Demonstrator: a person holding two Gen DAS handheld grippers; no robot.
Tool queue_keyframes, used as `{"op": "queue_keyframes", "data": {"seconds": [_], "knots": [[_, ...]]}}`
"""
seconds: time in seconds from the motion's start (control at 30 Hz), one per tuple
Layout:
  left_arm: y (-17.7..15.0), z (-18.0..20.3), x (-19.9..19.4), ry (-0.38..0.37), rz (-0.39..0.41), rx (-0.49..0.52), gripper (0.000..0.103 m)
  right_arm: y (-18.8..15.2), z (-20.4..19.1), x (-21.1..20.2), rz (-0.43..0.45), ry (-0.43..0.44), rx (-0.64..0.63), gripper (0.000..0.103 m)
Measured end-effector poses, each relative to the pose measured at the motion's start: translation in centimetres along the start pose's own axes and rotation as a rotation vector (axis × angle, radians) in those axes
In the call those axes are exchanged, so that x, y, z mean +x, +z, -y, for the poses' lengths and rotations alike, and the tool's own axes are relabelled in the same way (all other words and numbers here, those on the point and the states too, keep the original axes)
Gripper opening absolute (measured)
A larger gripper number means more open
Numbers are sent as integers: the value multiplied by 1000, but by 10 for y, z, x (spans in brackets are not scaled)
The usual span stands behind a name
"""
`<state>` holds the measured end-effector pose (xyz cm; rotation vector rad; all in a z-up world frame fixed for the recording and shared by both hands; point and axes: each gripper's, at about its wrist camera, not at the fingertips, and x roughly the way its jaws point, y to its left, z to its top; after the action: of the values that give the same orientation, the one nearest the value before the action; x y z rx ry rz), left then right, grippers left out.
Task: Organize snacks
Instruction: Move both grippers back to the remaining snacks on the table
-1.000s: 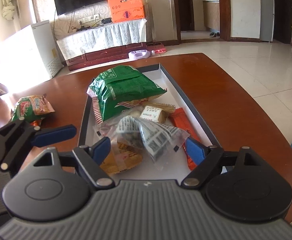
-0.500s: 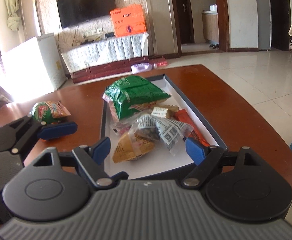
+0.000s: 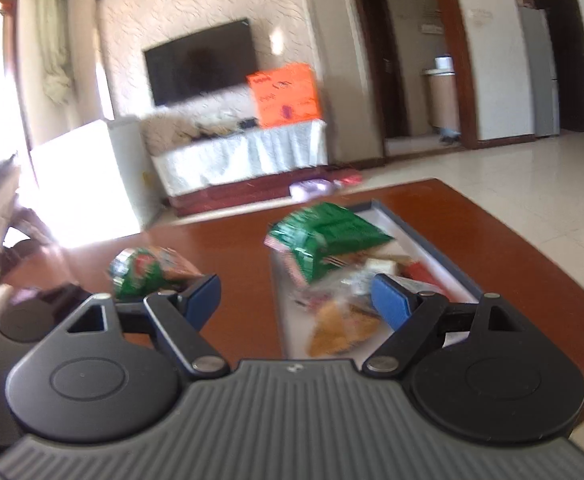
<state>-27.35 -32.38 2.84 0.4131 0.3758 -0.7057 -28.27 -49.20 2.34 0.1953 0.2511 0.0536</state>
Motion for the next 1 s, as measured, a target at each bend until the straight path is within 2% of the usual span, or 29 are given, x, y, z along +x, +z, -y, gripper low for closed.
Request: {"op": "queue_keyframes", "data": {"seconds": [0.23, 0.3, 0.37, 0.4, 0.43, 0.47, 0.5, 0.53, 0.63, 0.73, 0.87, 1.0], "knots": [[-14, -22, -17, 46, -5, -17, 97, 3, -5, 16, -44, 22, 144, 87], [-16, -29, -21, 60, -8, -25, 97, 5, -14, 9, 22, 32, 118, 87], [-19, -38, -24, 72, -10, -35, 97, 8, -28, -8, 179, 21, 31, 89], [-20, -43, -25, 80, -14, -41, 97, 5, -35, -13, 242, 6, -18, 94], [-22, -47, -26, 89, -19, -46, 97, 1, -40, -12, 267, -19, -56, 103], [-24, -51, -26, 101, -26, -51, 97, 0, -46, -3, 221, -56, -70, 103], [-26, -55, -27, 114, -34, -56, 97, 2, -49, 12, 122, -80, -77, 103], [-28, -59, -28, 131, -43, -61, 97, 2, -52, 24, 68, -75, -87, 103], [-35, -76, -31, 185, -67, -89, 98, -1, -66, 30, 71, 12, -108, 103], [-48, -100, -29, 260, -103, -135, 98, -6, -86, 44, 4, 66, -156, 103], [-67, -143, -20, 370, -192, -236, 97, -10, -96, 55, -60, 116, -166, 103], [-83, -184, -17, 387, -229, -336, 96, -14, -98, 63, -125, 148, -140, 103]]}}
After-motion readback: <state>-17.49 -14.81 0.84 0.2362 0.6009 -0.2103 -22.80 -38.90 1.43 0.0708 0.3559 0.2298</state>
